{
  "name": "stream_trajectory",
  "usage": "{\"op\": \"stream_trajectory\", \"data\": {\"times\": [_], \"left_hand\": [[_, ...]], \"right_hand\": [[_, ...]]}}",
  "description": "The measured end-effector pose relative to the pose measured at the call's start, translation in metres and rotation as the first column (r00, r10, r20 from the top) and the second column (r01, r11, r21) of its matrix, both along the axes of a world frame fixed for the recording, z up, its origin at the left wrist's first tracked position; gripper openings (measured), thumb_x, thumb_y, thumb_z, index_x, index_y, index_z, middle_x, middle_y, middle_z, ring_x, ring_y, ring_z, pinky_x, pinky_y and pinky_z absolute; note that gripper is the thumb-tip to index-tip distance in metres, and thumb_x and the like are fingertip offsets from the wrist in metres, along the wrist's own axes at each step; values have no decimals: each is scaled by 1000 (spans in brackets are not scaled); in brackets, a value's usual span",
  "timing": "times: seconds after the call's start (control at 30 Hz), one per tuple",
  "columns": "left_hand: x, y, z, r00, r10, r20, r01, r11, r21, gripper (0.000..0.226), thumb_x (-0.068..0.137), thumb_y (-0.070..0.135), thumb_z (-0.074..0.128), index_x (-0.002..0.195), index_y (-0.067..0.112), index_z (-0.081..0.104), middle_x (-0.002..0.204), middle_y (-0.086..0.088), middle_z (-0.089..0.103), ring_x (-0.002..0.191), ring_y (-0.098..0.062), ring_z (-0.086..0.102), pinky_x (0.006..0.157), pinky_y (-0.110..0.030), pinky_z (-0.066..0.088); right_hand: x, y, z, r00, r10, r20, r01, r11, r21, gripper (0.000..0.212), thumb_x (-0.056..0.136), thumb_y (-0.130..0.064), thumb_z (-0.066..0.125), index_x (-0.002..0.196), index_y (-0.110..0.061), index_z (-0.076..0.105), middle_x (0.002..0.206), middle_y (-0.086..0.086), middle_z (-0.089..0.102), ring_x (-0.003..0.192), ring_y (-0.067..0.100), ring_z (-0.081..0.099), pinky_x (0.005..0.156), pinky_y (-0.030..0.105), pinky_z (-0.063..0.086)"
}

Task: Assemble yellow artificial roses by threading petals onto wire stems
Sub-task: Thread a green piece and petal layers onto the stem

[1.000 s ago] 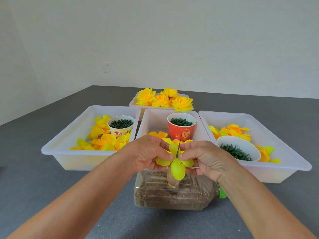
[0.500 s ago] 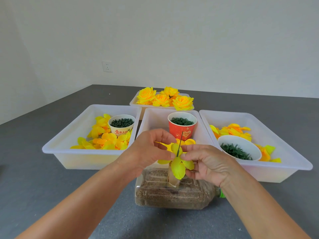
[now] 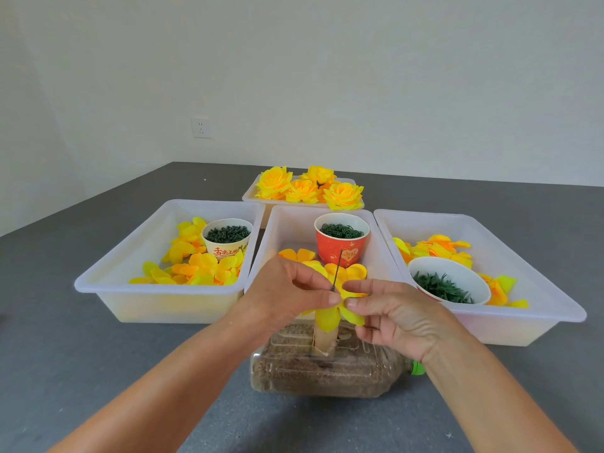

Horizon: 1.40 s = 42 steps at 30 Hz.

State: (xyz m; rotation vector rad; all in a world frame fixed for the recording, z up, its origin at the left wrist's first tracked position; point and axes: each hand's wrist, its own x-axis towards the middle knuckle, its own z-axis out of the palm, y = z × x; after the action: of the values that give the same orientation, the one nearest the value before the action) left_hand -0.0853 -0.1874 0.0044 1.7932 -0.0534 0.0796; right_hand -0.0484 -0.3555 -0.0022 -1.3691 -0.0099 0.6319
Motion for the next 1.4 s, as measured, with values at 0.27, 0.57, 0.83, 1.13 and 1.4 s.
{"op": "stream_trajectory", "data": {"times": [0.27,0.57,0.83,1.13,1.4], "left_hand": [[2,2,0,1000,-2,-1,2,999,46,14,66,5,81,62,14,71,73,9,69,74,-4,63,70,-15,51],[14,7,15,977,-211,-26,212,965,157,19,69,-1,77,59,12,67,83,-22,68,75,-18,58,72,-26,47],[27,34,17,890,-449,-85,455,888,66,20,71,-1,76,85,13,73,90,-9,69,83,-15,61,79,-24,51],[94,44,3,983,-165,-81,174,977,123,23,83,-7,59,78,13,69,69,4,68,69,-10,61,70,-22,50],[132,35,-23,994,45,-101,-29,988,152,26,84,-6,59,69,15,65,65,-1,63,55,-5,58,54,-16,48]], "right_hand": [[5,-1,8,950,83,302,22,944,-328,16,76,-5,72,86,-17,68,61,-12,66,58,4,60,54,21,47],[85,18,16,737,-37,674,387,842,-377,16,79,-6,69,71,-19,68,78,1,66,73,12,58,67,26,47],[165,50,6,675,146,724,513,612,-602,18,84,-10,62,97,-5,73,107,11,68,101,25,60,90,36,48],[214,71,-19,753,301,586,466,384,-797,25,88,-16,53,107,-4,64,105,12,65,99,27,61,65,26,44],[233,80,-37,657,316,684,651,220,-727,23,91,-22,52,108,-9,59,109,6,64,101,22,61,78,27,45]]}}
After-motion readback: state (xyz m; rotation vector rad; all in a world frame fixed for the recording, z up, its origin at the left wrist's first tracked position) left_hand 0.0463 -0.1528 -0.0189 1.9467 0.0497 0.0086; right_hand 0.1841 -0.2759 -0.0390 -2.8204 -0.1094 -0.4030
